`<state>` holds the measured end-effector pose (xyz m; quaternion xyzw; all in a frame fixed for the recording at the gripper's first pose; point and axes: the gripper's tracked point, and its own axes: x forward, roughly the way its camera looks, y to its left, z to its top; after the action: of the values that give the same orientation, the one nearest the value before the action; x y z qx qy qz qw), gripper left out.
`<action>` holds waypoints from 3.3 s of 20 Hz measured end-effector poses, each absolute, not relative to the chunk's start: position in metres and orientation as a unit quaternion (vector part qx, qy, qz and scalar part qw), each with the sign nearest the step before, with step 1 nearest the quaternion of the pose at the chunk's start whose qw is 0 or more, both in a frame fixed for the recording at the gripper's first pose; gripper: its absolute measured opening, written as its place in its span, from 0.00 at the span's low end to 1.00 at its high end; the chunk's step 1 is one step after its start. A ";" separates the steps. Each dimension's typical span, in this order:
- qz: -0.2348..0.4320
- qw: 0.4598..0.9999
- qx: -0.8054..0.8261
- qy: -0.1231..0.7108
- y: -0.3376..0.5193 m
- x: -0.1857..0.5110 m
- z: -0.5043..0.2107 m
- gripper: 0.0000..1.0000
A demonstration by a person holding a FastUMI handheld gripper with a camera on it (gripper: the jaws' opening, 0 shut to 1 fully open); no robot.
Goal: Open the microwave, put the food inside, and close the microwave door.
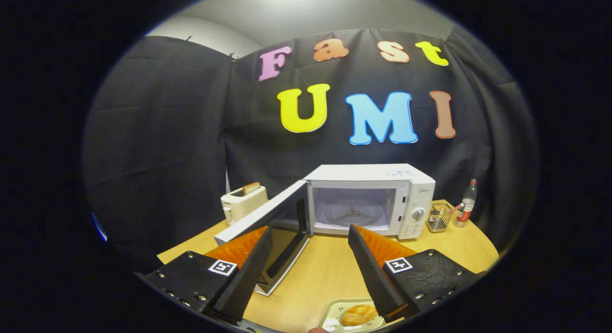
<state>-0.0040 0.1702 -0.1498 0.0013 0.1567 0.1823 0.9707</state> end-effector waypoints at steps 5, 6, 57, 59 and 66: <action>0.141 0.962 -0.005 0.232 0.127 -0.003 -0.205 0.97; 0.132 0.960 -0.013 0.246 0.119 -0.004 -0.217 0.97; 0.179 0.936 0.083 0.293 0.132 0.072 -0.246 0.74; 0.180 0.937 0.097 0.284 0.135 0.091 -0.240 0.74; 0.179 0.941 0.149 0.246 0.143 0.149 -0.228 0.74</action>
<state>0.1493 0.1426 -0.2282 0.1487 0.2457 0.1787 0.9411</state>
